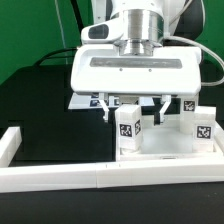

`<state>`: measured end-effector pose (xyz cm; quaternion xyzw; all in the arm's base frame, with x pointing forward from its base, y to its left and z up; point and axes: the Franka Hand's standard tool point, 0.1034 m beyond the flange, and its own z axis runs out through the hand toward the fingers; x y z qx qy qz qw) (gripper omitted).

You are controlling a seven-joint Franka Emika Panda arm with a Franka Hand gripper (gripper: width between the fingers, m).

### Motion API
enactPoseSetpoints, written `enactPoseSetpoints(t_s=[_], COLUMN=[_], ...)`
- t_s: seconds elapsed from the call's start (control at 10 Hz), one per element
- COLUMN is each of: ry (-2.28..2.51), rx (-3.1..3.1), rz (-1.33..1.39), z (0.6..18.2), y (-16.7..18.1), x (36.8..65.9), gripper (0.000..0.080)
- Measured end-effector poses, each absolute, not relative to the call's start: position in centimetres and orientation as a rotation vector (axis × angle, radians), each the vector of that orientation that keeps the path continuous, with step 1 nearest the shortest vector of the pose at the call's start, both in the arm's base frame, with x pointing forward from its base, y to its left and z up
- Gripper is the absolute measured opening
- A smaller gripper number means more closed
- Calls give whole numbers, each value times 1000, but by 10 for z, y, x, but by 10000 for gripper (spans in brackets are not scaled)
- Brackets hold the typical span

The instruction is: Assemble square table

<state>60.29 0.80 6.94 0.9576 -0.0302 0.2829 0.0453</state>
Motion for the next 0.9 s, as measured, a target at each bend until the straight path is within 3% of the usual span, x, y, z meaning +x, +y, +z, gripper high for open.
enactPoseSetpoints(t_s=[0.7, 0.9], ry=[-65, -113], rx=[2922, 2967], rz=[860, 765], z=[70, 88], y=[8, -5], x=[603, 604], gripper=[649, 649])
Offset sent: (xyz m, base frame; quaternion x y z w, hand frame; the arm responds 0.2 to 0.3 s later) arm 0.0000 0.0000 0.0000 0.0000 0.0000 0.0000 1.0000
